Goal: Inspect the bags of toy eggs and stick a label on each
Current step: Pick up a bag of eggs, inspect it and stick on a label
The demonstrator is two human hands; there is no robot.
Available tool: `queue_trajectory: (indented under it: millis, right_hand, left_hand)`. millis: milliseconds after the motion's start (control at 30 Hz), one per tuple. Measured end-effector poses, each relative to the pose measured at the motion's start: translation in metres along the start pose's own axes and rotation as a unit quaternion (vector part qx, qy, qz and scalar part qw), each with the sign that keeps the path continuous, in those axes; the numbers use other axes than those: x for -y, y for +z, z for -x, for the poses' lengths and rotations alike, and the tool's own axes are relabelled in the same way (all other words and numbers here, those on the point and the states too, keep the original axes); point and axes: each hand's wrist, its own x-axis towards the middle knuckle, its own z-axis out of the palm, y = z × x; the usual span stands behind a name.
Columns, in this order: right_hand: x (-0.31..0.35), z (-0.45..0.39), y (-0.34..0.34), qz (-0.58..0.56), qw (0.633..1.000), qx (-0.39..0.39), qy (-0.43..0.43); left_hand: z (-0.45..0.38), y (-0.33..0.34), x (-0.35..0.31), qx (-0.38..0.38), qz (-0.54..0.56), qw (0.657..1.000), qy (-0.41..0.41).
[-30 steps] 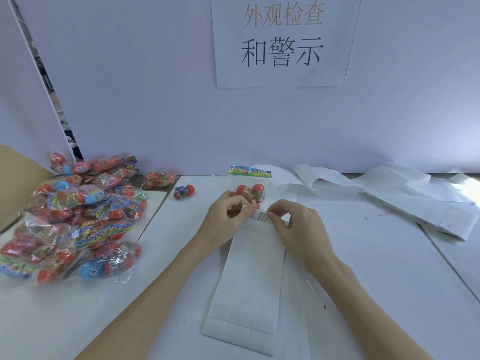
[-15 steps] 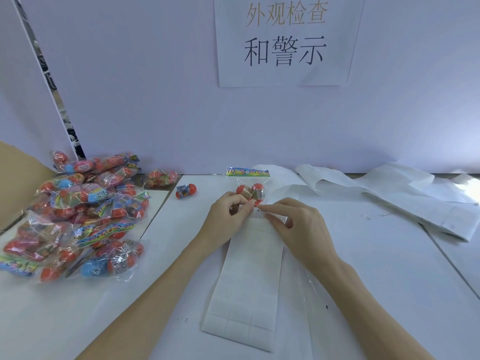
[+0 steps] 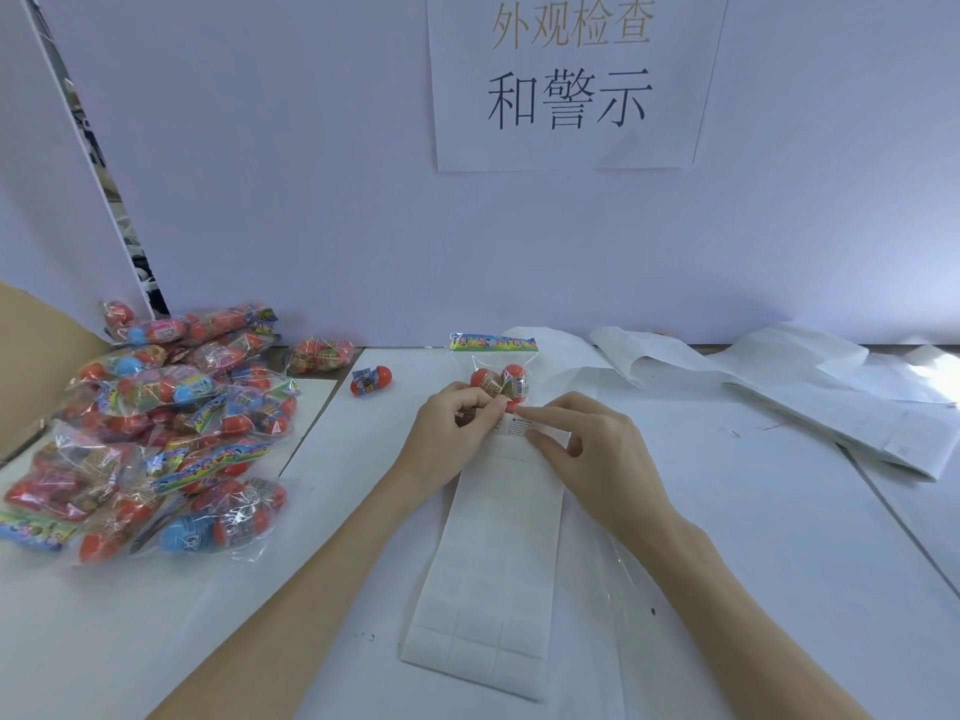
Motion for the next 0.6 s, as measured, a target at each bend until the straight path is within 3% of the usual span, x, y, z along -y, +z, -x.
queue_trajectory:
  millis: [300,600]
  right_hand:
    - [-0.0025,-0.0017,-0.0008,-0.016,1.0,0.0,0.021]
    - [-0.0003,0.0,-0.0039,-0.026,0.999,-0.003,-0.027]
  left_hand:
    - [-0.0021,0.0015,0.0037,0.002,-0.009,1.0,0.004]
    - [-0.0033,0.0011,0.0042,-0.01,0.003,1.0,-0.005]
